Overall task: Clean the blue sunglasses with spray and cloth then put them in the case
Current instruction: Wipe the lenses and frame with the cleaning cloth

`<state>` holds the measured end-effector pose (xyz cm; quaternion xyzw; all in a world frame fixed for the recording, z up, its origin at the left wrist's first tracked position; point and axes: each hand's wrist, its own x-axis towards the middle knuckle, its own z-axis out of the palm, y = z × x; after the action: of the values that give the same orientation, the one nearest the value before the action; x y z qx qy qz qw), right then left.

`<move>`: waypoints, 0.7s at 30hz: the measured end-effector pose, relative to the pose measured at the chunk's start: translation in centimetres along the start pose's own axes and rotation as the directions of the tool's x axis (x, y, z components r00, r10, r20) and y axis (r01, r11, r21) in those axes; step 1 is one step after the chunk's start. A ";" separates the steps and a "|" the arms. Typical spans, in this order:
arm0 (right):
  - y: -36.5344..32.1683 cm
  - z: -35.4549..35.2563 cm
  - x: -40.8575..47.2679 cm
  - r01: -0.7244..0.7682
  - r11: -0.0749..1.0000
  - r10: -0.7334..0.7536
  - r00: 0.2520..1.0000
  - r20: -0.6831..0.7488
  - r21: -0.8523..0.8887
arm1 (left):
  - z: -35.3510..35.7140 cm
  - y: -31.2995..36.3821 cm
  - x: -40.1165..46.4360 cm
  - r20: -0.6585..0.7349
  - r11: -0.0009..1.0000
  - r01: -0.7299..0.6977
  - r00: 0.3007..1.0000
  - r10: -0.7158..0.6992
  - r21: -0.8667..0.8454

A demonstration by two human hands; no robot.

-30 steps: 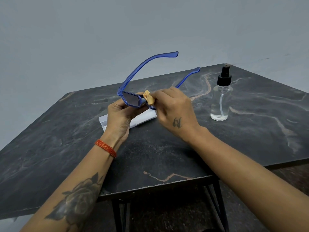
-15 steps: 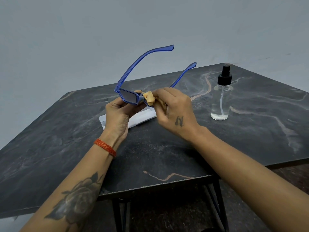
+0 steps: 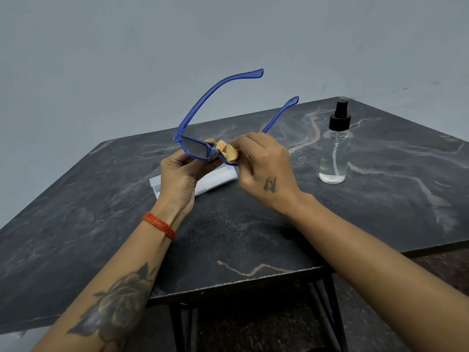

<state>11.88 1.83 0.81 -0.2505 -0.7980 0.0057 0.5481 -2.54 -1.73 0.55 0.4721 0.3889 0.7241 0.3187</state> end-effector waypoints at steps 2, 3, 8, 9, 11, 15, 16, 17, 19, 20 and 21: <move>0.0 0.0 0.0 0.011 1.000 -0.011 1.000 -0.005 0.008 | 0.0 -0.1 0.0 0.013 1.000 -0.001 1.000 0.002 -0.010; 0.0 0.0 0.0 0.018 1.000 -0.018 1.000 -0.007 0.007 | 0.0 -0.1 0.0 0.023 1.000 -0.001 1.000 0.001 -0.008; 0.1 0.1 0.0 0.028 0.999 -0.028 1.000 -0.002 -0.017 | -0.1 -0.2 0.0 0.040 1.000 0.000 0.999 0.000 0.002; 0.2 0.2 0.0 0.023 1.000 -0.023 1.000 0.005 -0.009 | -0.1 -0.2 0.0 0.036 1.000 0.000 0.999 0.000 0.004; 0.2 0.2 0.1 0.013 1.000 -0.013 1.000 0.013 0.016 | -0.1 -0.2 0.0 0.028 1.000 0.002 1.000 -0.002 0.009; 0.3 0.2 0.2 0.021 0.999 -0.022 1.000 0.011 0.039 | -0.1 -0.2 0.1 0.011 1.000 0.007 1.000 -0.007 0.002; 0.2 0.2 0.2 0.024 0.999 -0.024 1.000 0.009 0.040 | -0.1 -0.2 0.1 0.002 1.000 0.013 1.000 -0.013 -0.008; 0.2 0.2 0.2 0.026 0.999 -0.026 1.000 0.007 0.037 | -0.2 -0.1 0.2 -0.002 1.000 0.016 1.000 -0.016 -0.014; 0.2 0.1 0.2 0.030 0.999 -0.030 1.000 0.007 0.021 | -0.2 -0.1 0.2 0.006 1.000 0.014 1.000 -0.014 -0.008; 0.2 0.2 0.1 0.032 0.999 -0.032 0.999 0.007 0.009 | -0.2 -0.1 0.2 0.017 1.000 0.009 1.000 -0.009 0.003; 0.1 0.2 0.1 0.033 0.999 -0.033 0.999 0.007 -0.003 | -0.1 -0.2 0.1 0.029 1.000 0.004 1.000 -0.005 0.017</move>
<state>11.75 2.05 0.78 -0.2381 -0.8039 -0.0036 0.5451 -2.68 -1.58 0.41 0.4844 0.3913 0.7130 0.3221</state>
